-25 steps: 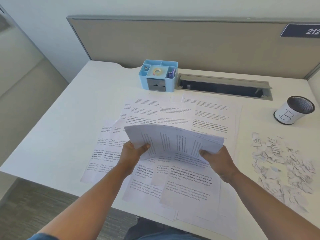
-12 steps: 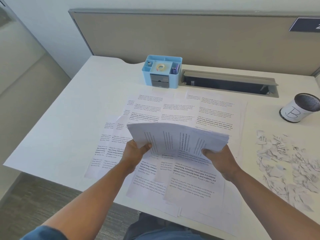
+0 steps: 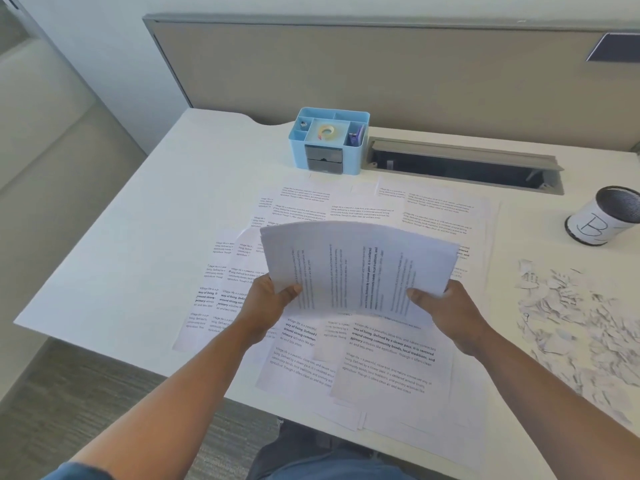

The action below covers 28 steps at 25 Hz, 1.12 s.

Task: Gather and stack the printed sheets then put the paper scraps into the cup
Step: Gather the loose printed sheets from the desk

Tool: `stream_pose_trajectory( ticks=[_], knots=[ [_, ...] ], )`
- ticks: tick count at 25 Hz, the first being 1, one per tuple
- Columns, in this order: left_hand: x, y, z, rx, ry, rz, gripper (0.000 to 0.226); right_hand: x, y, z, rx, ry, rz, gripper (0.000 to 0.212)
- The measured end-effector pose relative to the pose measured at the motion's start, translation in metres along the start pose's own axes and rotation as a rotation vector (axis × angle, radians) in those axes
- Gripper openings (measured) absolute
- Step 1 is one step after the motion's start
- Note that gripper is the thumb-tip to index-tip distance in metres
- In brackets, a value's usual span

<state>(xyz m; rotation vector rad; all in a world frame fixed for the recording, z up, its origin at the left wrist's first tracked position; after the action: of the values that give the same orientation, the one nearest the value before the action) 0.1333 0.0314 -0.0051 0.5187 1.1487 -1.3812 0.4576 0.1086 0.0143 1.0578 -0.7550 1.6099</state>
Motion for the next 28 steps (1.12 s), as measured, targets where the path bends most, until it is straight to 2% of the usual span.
stream_pose_trajectory(
  ticks=[4, 7, 12, 15, 17, 21, 25, 28],
  knots=[
    [-0.011, -0.017, 0.005, 0.09, 0.002, -0.027, 0.02, 0.009, 0.003, -0.003, 0.123, 0.056, 0.016, 0.024],
    [-0.016, -0.03, 0.005, 0.106, -0.021, 0.031, 0.025, 0.01, 0.01, -0.005, 0.121, 0.084, -0.099, 0.024],
    [0.0, -0.048, 0.015, -0.09, -0.205, 0.465, 0.036, -0.004, 0.029, -0.008, 0.059, 0.144, -0.339, 0.032],
    [-0.002, -0.025, 0.031, 0.037, -0.253, 0.666, 0.026, -0.014, 0.051, -0.007, -0.003, 0.172, -0.491, 0.035],
    [-0.012, -0.003, 0.041, 0.104, -0.253, 0.688, 0.012, -0.017, 0.073, -0.003, -0.043, 0.172, -0.531, 0.033],
    [-0.025, 0.008, 0.042, 0.052, -0.218, 0.792, 0.024, -0.013, 0.126, 0.007, -0.032, 0.141, -0.539, 0.025],
    [-0.012, -0.025, 0.036, -0.07, -0.175, 0.824, 0.032, -0.016, 0.183, 0.018, 0.041, 0.142, -0.523, 0.027],
    [0.008, -0.068, 0.026, -0.117, -0.159, 0.735, 0.03, -0.018, 0.216, 0.021, 0.093, 0.171, -0.501, 0.027]
  ],
)
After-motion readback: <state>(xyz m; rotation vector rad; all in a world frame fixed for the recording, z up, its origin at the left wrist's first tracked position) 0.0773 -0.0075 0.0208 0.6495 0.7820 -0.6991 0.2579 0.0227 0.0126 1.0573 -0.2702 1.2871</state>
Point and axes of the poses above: each hand's wrist, its own z-axis away from the middle knuckle, its own y-axis out of the palm, x = y × z, the point moved 5 cm from there along -z, towards the middle knuckle, and after that the axes turned 9 degrees about -z, right-handed, at the moved point
